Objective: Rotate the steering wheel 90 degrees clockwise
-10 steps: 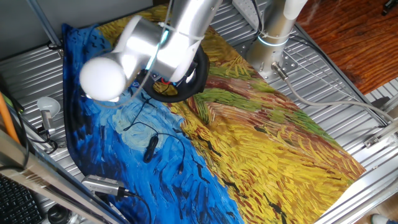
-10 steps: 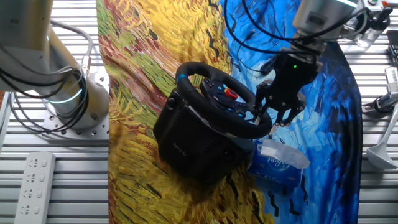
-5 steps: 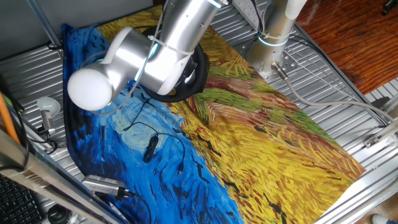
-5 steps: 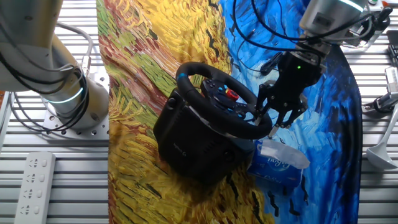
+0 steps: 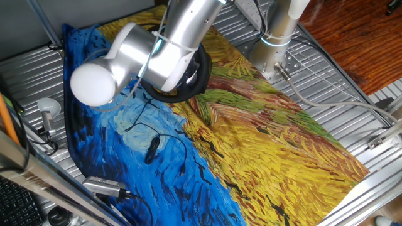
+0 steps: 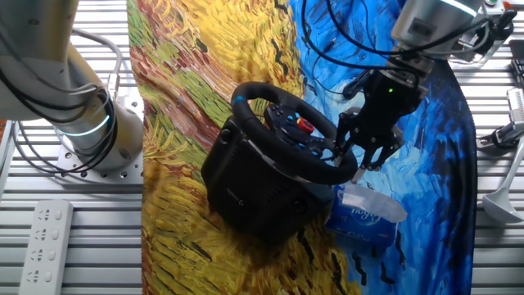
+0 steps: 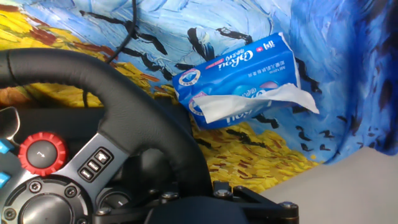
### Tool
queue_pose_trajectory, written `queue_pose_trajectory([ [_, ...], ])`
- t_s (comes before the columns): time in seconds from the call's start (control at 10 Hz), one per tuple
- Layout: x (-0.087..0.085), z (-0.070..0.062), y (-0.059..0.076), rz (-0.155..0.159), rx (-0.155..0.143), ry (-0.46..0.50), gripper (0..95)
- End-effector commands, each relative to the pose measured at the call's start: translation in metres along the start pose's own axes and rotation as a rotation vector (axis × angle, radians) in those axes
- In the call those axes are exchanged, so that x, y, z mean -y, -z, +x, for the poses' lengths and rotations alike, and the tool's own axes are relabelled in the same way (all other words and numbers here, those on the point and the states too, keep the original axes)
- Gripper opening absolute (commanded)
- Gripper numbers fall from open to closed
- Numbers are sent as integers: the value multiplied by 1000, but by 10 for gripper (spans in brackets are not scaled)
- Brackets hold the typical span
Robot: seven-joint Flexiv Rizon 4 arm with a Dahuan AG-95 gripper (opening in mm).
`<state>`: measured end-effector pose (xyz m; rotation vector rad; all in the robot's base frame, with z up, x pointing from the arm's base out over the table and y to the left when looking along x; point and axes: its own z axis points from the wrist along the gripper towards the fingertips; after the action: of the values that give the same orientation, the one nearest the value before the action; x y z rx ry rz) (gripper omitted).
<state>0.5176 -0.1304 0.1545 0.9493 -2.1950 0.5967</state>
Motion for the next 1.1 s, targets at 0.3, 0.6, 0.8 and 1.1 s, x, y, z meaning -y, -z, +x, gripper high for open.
queue_pose_trajectory([
  [0.3, 3, 4, -4, -41, -21, -6, 190],
  [0.6, 2, 6, -3, -37, -29, -4, 190],
  [0.8, 2, 6, -3, -38, -37, -11, 190],
  [1.1, 2, 8, -4, -61, -52, -26, 190],
])
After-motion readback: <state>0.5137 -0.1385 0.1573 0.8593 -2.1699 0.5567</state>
